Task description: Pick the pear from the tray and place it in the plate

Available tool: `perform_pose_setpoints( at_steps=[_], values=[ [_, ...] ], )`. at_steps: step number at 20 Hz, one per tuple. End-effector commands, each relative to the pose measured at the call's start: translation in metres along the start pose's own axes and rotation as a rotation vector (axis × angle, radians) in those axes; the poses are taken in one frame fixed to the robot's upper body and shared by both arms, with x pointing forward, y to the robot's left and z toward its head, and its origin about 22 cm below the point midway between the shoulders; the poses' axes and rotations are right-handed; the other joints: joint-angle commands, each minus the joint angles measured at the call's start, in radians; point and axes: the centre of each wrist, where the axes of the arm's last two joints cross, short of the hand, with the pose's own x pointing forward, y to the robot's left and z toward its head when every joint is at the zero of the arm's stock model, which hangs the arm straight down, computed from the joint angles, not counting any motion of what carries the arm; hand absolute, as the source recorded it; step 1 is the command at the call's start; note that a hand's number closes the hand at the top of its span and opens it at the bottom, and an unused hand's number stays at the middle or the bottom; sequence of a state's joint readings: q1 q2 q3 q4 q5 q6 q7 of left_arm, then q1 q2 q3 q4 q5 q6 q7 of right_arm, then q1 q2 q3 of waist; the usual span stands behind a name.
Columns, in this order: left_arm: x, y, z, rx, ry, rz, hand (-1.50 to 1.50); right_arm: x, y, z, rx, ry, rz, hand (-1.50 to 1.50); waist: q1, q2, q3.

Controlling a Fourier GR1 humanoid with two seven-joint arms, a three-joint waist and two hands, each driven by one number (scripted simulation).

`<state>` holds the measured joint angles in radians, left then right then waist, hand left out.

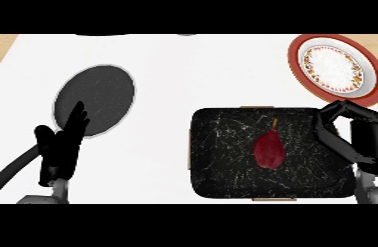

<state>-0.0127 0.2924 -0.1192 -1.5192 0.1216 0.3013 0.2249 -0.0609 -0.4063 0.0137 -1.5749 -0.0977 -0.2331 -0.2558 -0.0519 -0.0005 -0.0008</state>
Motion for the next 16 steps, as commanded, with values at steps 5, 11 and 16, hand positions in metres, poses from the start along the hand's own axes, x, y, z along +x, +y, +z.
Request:
perform_pose_setpoints(
  at_steps=[5, 11, 16],
  values=[
    [-0.007, -0.014, 0.006, -0.060, 0.010, -0.017, 0.00, -0.043, 0.024, 0.078, -0.028, -0.116, -0.460, -1.50, 0.039, -0.001, 0.003],
    [-0.018, -0.027, -0.001, -0.057, 0.004, -0.036, 0.00, -0.051, -0.012, 0.079, 0.210, -0.053, 0.006, -1.50, 0.042, 0.001, 0.000],
    [0.004, -0.023, -0.011, -0.050, 0.018, -0.038, 0.00, -0.007, -0.035, 0.037, 0.255, -0.007, 0.249, -1.50, 0.046, -0.001, -0.001]
  ],
)
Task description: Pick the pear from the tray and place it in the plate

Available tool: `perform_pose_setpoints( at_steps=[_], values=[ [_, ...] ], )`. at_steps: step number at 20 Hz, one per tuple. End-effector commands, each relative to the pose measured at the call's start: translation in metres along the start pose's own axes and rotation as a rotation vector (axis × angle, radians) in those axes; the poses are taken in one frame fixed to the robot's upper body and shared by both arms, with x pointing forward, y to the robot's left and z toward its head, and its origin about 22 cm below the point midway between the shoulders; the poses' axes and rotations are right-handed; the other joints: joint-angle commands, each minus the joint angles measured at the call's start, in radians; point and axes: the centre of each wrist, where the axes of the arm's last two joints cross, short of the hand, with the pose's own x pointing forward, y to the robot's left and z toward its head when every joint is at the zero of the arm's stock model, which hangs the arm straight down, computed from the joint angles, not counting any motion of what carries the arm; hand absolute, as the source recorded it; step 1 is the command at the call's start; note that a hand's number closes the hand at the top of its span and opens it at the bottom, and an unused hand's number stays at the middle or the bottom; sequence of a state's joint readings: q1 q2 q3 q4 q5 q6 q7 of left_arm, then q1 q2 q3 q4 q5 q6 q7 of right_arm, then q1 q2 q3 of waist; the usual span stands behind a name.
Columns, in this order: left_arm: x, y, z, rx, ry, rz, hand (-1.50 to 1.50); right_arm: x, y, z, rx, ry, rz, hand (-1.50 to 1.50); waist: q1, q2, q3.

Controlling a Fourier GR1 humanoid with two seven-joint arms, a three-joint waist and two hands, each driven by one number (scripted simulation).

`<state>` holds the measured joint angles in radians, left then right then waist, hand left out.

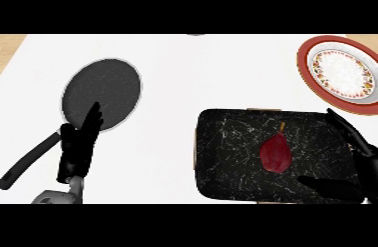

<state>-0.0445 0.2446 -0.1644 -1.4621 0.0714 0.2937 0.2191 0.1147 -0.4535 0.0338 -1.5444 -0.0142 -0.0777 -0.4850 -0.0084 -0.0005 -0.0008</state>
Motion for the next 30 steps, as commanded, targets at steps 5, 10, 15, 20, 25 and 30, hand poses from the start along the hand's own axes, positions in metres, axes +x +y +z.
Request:
perform_pose_setpoints(
  at_steps=[5, 10, 15, 20, 25, 30],
  values=[
    [0.008, -0.003, -0.007, -0.012, 0.009, 0.004, 0.00, 0.056, -0.021, -0.026, 0.234, 0.143, 0.241, -1.50, 0.002, -0.001, -0.002],
    [0.008, 0.015, -0.002, -0.018, -0.017, -0.016, 0.00, 0.060, -0.006, -0.038, 0.412, 0.257, 0.278, -1.50, 0.016, 0.000, 0.000],
    [-0.006, 0.009, 0.002, -0.019, 0.003, -0.002, 0.00, 0.057, -0.007, -0.037, 0.464, 0.296, 0.279, -1.50, 0.008, 0.000, 0.000],
    [0.001, -0.010, -0.001, -0.031, -0.004, -0.014, 0.00, 0.051, 0.004, -0.075, 0.473, 0.319, 0.265, -1.50, 0.011, 0.000, 0.001],
    [-0.001, -0.008, 0.015, 0.001, -0.007, -0.009, 0.00, 0.039, 0.001, -0.049, 0.494, 0.316, 0.284, -1.50, 0.010, -0.001, 0.001],
    [0.016, 0.003, -0.003, -0.021, -0.007, -0.008, 0.00, 0.037, 0.006, -0.051, 0.532, 0.341, 0.300, -1.50, 0.008, 0.000, 0.001]
  ],
)
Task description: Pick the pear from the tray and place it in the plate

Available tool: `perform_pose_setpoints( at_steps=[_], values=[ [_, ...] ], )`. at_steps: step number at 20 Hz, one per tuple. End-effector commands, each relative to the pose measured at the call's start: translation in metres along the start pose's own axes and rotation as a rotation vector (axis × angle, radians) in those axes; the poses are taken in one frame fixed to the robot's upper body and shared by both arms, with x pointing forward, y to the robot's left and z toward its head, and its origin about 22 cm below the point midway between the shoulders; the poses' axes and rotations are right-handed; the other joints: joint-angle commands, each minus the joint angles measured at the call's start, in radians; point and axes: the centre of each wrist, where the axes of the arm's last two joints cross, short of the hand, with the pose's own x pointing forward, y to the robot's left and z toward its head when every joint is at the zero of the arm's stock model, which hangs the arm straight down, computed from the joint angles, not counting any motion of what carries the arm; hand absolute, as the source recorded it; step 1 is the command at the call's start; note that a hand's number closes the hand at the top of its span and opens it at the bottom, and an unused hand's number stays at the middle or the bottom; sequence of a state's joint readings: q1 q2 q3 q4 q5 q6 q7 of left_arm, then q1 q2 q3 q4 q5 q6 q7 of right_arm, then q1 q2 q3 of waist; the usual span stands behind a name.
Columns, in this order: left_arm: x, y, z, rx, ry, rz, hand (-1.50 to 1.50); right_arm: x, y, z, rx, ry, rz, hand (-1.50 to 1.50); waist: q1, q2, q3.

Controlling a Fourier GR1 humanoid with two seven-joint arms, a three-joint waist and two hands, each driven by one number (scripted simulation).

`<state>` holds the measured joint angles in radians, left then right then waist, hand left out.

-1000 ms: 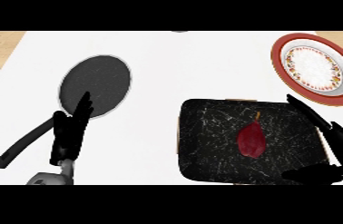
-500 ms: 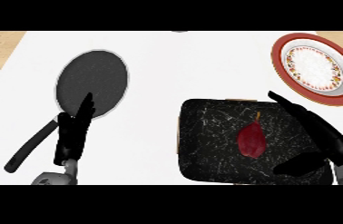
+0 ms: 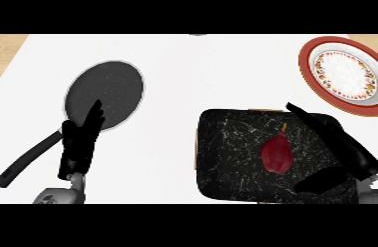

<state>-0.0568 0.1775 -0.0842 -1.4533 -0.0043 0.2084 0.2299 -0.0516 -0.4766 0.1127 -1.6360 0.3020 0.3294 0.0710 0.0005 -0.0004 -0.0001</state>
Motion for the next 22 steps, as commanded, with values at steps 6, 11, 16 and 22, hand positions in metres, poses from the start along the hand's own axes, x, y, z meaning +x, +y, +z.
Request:
perform_pose_setpoints(
  at_steps=[6, 11, 16, 22],
  values=[
    [0.001, 0.000, 0.006, 0.008, 0.001, 0.002, 0.00, -0.004, 0.008, -0.013, 0.012, 0.007, -0.005, -1.50, 0.000, 0.000, 0.000],
    [-0.004, 0.017, 0.000, 0.011, 0.005, -0.007, 0.00, -0.014, 0.008, -0.024, 0.032, 0.016, -0.012, -1.50, 0.000, 0.000, 0.000],
    [0.003, -0.002, -0.004, 0.014, 0.000, 0.008, 0.00, -0.001, 0.037, -0.035, -0.019, -0.055, 0.087, 1.50, -0.001, 0.000, 0.000],
    [-0.016, 0.000, 0.020, 0.017, 0.000, -0.021, 0.00, -0.012, 0.021, -0.035, -0.074, -0.064, 0.085, 1.50, 0.001, 0.000, 0.000]
  ],
)
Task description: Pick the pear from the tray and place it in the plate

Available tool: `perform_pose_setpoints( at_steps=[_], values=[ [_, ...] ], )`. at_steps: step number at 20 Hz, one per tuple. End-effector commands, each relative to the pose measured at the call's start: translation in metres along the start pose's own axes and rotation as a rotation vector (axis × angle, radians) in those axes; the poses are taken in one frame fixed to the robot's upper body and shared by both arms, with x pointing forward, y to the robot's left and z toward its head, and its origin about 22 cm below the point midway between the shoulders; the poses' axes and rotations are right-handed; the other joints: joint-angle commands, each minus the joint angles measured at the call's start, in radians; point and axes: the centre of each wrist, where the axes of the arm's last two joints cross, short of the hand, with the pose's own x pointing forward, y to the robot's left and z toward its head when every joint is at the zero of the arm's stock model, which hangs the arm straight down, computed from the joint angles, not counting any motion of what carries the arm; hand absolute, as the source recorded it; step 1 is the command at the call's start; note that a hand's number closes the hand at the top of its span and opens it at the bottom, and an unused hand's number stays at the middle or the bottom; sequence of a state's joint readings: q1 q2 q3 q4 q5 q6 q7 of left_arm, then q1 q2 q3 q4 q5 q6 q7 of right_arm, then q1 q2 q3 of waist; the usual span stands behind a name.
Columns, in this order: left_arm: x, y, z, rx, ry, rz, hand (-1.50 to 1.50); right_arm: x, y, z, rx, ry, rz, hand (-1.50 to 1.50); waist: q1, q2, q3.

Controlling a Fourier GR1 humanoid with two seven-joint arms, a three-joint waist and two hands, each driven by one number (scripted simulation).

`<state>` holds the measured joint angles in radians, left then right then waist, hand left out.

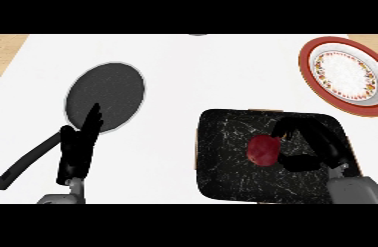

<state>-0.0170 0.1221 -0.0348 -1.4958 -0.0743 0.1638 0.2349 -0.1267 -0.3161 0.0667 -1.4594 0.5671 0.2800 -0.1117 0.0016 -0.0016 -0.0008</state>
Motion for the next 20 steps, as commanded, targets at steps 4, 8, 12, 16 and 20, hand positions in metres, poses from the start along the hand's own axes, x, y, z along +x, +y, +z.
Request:
perform_pose_setpoints(
  at_steps=[4, 8, 12, 16, 20],
  values=[
    [-0.005, -0.002, 0.002, 0.008, 0.000, -0.003, 0.00, -0.017, -0.018, 0.015, -0.197, 0.048, 0.061, 1.50, -0.002, 0.001, 0.001],
    [-0.001, 0.018, 0.001, -0.003, -0.006, 0.002, 0.00, -0.011, -0.063, 0.005, -0.178, -0.061, 0.205, 1.50, 0.007, 0.002, 0.001],
    [0.009, -0.003, -0.006, -0.013, -0.019, 0.007, 0.00, -0.018, -0.097, 0.018, 0.093, -0.319, 0.371, 1.50, 0.019, 0.008, 0.004],
    [0.011, -0.002, -0.009, -0.022, -0.017, -0.004, 0.00, -0.045, -0.153, 0.031, -0.003, -0.442, 0.388, 1.50, 0.015, 0.007, 0.003],
    [0.004, -0.001, -0.011, -0.019, 0.013, 0.016, 0.00, -0.035, -0.180, 0.028, -0.226, -0.457, 0.294, 1.50, 0.000, 0.003, 0.001]
  ],
)
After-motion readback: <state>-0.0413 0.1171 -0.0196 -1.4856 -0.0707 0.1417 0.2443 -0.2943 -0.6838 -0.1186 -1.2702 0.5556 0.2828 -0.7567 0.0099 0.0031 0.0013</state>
